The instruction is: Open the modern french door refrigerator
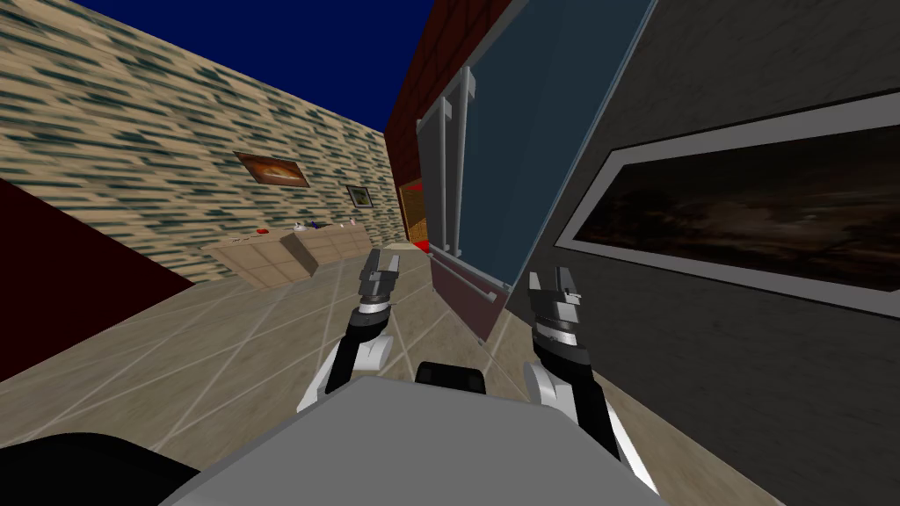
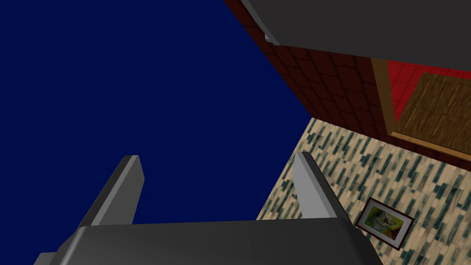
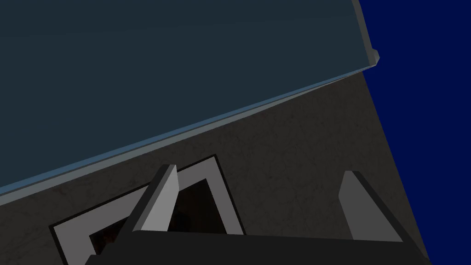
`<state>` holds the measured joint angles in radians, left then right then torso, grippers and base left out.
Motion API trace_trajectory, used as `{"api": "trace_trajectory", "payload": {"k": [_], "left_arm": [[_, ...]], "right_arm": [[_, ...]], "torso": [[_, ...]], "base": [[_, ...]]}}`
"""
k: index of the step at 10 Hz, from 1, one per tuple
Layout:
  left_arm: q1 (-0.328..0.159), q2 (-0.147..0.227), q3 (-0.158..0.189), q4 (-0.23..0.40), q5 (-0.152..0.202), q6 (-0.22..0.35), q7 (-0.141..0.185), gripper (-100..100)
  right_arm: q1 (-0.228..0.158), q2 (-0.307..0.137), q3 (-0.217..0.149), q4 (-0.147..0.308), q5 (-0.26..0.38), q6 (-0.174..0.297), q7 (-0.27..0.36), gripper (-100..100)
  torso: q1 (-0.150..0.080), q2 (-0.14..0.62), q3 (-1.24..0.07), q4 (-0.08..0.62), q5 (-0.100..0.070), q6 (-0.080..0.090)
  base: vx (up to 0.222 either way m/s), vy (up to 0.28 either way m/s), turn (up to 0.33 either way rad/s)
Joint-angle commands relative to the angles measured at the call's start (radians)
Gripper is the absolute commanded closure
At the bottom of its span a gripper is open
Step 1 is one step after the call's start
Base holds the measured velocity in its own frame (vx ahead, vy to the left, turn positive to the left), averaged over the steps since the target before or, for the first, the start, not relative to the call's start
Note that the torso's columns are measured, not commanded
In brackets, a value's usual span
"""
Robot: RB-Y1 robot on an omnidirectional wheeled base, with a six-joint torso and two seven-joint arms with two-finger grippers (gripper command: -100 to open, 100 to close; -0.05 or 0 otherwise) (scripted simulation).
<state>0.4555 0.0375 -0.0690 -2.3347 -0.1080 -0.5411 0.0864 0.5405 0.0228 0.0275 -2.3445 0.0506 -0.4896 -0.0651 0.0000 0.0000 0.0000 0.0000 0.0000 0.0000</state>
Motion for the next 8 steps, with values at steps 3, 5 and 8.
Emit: {"api": "trace_trajectory", "payload": {"k": [3, 5, 8], "left_arm": [[0.000, 0.000, 0.000, 0.000, 0.000, 0.000, 0.000, 0], [0.000, 0.000, 0.000, 0.000, 0.000, 0.000, 0.000, 0], [0.000, 0.000, 0.000, 0.000, 0.000, 0.000, 0.000, 0]], "right_arm": [[0.000, 0.000, 0.000, 0.000, 0.000, 0.000, 0.000, 0], [0.000, 0.000, 0.000, 0.000, 0.000, 0.000, 0.000, 0], [0.000, 0.000, 0.000, 0.000, 0.000, 0.000, 0.000, 0]], "torso": [[0.000, 0.175, -0.351, 0.176, 0.000, 0.000], [0.000, 0.322, -0.644, 0.322, 0.000, 0.000], [0.000, 0.544, -1.087, 0.544, 0.000, 0.000]], "base": [[0.000, 0.000, 0.000], [0.000, 0.000, 0.000], [0.000, 0.000, 0.000]]}}
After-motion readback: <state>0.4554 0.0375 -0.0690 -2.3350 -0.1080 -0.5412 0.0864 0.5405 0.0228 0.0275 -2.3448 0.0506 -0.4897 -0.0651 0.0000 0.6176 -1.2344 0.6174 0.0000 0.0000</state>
